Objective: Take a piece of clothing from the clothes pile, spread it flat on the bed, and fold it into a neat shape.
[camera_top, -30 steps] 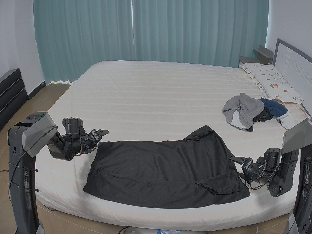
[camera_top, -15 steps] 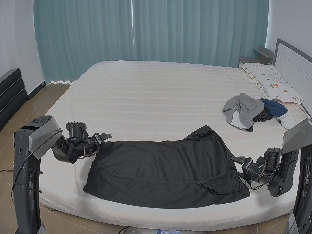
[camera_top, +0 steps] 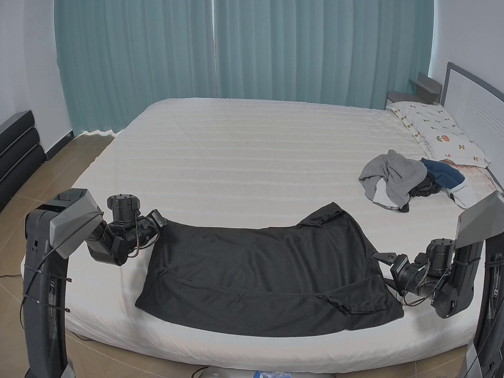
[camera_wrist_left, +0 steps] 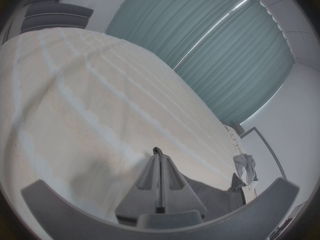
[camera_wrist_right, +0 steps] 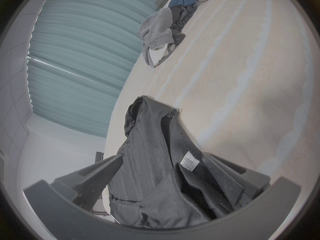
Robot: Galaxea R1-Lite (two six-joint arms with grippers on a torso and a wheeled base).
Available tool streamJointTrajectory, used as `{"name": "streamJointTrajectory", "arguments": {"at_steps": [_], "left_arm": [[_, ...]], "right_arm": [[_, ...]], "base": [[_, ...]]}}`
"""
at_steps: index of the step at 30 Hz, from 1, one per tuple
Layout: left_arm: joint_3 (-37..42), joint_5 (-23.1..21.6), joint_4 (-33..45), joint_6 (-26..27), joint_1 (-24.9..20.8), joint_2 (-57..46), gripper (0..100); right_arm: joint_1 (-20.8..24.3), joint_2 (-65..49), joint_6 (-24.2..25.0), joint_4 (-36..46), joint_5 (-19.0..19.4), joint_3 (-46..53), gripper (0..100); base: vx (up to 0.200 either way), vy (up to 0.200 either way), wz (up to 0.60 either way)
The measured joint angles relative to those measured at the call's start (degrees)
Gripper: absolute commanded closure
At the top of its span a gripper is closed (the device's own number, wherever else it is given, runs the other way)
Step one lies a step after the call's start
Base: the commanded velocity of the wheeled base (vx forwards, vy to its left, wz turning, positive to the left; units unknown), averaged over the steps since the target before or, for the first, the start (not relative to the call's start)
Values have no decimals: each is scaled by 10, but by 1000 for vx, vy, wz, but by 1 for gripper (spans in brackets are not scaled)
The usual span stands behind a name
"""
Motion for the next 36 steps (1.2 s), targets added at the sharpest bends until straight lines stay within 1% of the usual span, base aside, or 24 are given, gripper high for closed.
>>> {"name": "streamJointTrajectory", "arguments": {"at_steps": [3,5,14,19,23,25,28,31,36], "left_arm": [[1,24,-32,-2,0,3,100],[0,38,-38,-6,0,6,100],[-10,54,-43,-14,3,15,100],[-6,56,-42,-15,4,16,100],[-2,56,-42,-15,4,16,100],[2,56,-42,-15,3,16,100],[10,56,-42,-15,2,15,100],[18,55,-42,-18,1,14,100],[25,55,-43,-28,0,12,100]], "right_arm": [[0,0,0,0,0,0,0],[0,0,0,0,0,0,0],[0,1,0,0,-2,1,0],[1,1,-2,0,-6,-11,0],[10,-1,-10,0,-20,-39,0],[14,-2,-25,0,-26,-61,0],[18,-3,-73,18,-32,-93,0],[23,-2,-121,66,-37,-135,0],[29,7,-156,152,-53,-235,0]], "base": [[0,0,0],[0,0,0],[0,0,0],[0,0,0],[0,0,0],[0,0,0],[0,0,0],[0,0,0],[0,0,0]]}}
